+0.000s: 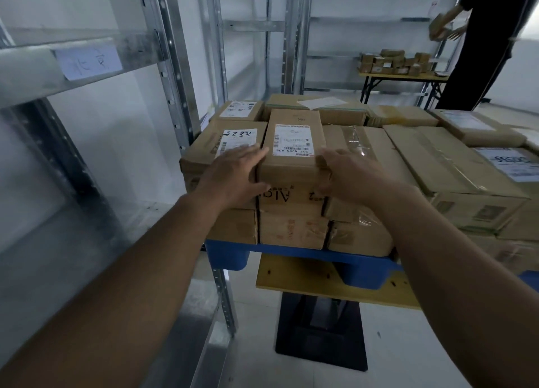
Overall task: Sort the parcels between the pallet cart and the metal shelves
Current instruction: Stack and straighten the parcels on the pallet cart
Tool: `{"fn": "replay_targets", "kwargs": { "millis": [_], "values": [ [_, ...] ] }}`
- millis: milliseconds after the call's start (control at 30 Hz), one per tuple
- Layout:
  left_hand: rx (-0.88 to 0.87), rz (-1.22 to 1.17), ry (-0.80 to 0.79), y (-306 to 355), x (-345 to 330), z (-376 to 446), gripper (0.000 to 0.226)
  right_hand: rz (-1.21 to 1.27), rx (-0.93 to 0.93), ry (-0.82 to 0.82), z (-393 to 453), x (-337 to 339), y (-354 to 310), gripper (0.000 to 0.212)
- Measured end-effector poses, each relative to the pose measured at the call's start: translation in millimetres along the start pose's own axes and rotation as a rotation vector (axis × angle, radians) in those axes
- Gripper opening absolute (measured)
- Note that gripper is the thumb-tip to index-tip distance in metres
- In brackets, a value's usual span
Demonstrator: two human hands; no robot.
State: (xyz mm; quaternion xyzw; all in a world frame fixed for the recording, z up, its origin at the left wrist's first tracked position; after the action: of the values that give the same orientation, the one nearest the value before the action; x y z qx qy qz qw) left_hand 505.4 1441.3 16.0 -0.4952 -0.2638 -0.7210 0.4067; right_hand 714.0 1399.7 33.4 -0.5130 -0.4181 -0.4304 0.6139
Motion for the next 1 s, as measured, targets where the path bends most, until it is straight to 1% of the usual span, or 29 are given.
{"fn": "replay_targets", "kwargs": {
  "millis": [33,167,233,333,400,467,533,633,700,767,867,1000],
  "values": [
    [-0.004,-0.004,-0.003,1.9,-2.8,1.8,0.076,0.002,-0.001,-0.004,0.3,-2.7,1.7,0.063],
    [0.029,-0.024,0.018,2.1,-6.8,4.5,0.075,0.003,0.009,0.057,2.6,-11.2,6.5,0.067],
    [0.038,-0.013,-0.005,1.8,-7.5,5.9,0.074,-0.006,0.023,0.078,5.3,-12.7,8.5,0.068],
    [0.056,-0.011,-0.073,2.6,-6.9,8.2,0.075,0.01,0.038,0.042,6.2,-12.1,11.0,0.073],
    [0.078,-0.011,-0.081,6.4,-3.4,7.9,0.079,0.028,0.041,0.05,1.2,-7.9,17.8,0.075],
    [0.075,0.0,-0.004,17.7,2.9,7.4,0.082,0.026,0.037,0.099,-7.5,1.3,31.8,0.079],
    [0.022,0.012,0.092,37.9,9.9,10.1,0.082,-0.014,0.032,0.117,-18.8,10.7,50.6,0.081],
    [-0.086,0.066,0.139,75.3,13.7,22.2,0.078,-0.063,0.002,0.097,-35.2,20.0,80.5,0.085],
    [-0.147,0.117,0.118,98.3,10.2,30.9,0.077,-0.062,-0.025,0.06,-41.3,21.3,95.9,0.081],
    [-0.179,0.149,0.044,115.3,1.4,36.8,0.076,-0.082,-0.036,0.01,-43.1,18.6,106.0,0.075],
    [-0.16,0.161,-0.053,125.9,-9.9,40.2,0.072,-0.078,-0.001,-0.007,-41.7,14.1,112.8,0.069],
    [-0.138,0.172,-0.075,126.7,-12.6,41.0,0.059,-0.087,0.034,0.022,-39.3,12.2,115.2,0.066]
  ]
}}
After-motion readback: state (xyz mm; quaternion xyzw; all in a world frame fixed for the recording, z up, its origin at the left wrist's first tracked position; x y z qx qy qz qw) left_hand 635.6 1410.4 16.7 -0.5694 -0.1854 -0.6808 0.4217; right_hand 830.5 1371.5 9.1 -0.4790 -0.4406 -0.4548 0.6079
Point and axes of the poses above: each hand's wrist, its own z-axis towards the middle knuckle, its own x-axis out of the back of the hand, y = z × x, the point moved 3 cm from there along z, towards the middle knuckle, and after that the axes turned 10 degrees about z, right-handed, at the moved point
